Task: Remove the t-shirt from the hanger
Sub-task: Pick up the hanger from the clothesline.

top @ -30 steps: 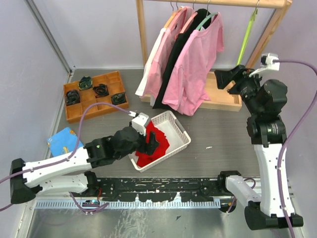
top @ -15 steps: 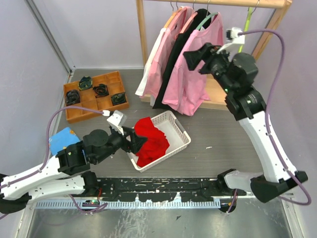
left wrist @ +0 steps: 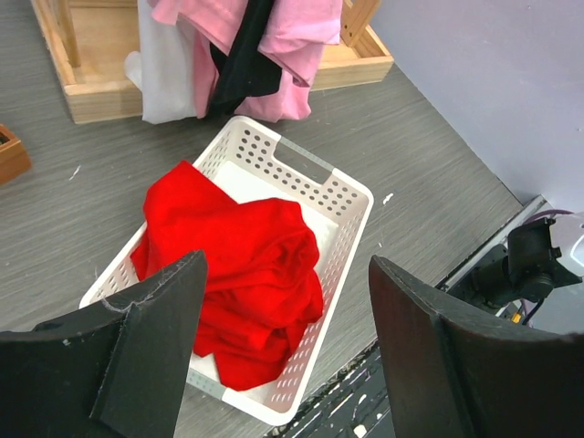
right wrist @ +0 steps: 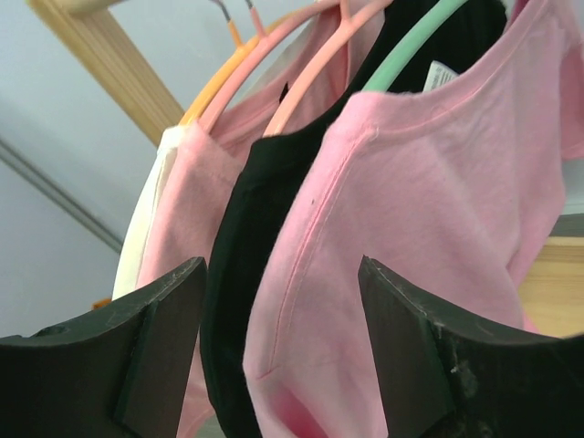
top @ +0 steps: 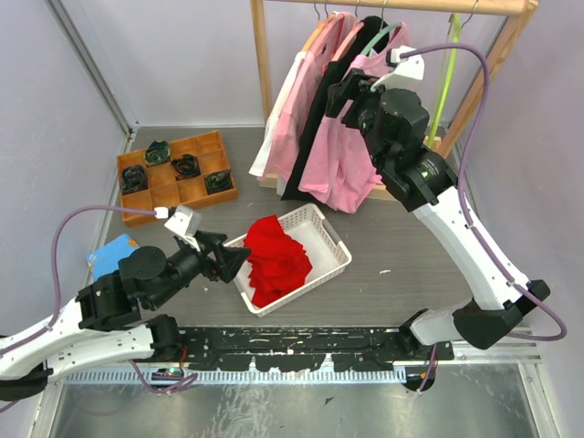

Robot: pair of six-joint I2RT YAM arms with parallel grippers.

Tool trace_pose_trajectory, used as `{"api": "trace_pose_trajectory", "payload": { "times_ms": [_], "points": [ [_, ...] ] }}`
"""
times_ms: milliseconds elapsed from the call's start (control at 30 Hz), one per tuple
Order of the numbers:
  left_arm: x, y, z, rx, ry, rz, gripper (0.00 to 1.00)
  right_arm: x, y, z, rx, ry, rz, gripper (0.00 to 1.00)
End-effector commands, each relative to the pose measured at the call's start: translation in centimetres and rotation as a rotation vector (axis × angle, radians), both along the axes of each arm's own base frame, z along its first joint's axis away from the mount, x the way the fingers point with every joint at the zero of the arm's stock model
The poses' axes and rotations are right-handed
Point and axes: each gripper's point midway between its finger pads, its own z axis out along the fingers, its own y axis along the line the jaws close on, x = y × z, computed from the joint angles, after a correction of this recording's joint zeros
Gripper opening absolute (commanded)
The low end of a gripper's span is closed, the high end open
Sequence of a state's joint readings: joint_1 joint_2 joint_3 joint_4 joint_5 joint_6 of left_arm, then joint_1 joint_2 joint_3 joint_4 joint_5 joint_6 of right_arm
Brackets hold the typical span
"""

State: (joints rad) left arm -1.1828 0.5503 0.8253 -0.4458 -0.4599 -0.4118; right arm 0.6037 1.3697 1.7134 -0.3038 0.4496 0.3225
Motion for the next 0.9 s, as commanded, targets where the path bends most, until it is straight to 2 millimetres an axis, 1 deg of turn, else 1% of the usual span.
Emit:
{"api": "trace_pose_trajectory", "payload": {
  "times_ms": [0,167,367,600,867],
  "points": [
    [0.1,1.0,0.2,0.006,-0.017,0.024,0.79,0.1,-1.4,3.5,0.047,-0.068,-0.095,0.73],
    [0.1,1.3,0.3,0.002,-0.021,0.028,0.79,1.4,-0.8,3.3,0.038,-0.034,-0.125,0.72],
    [0.0,1.6,0.5,-0.007,-0.029,0.032,0.79,2.7,-0.5,2.9,0.033,-0.003,-0.166,0.69],
    [-0.1,1.8,0.6,-0.019,-0.030,0.029,0.79,3.0,-1.0,2.6,0.027,0.027,-0.209,0.67],
    [-0.2,1.6,0.6,-0.029,-0.029,0.023,0.79,3.2,-1.9,1.6,-0.021,0.066,-0.254,0.67]
  ]
}}
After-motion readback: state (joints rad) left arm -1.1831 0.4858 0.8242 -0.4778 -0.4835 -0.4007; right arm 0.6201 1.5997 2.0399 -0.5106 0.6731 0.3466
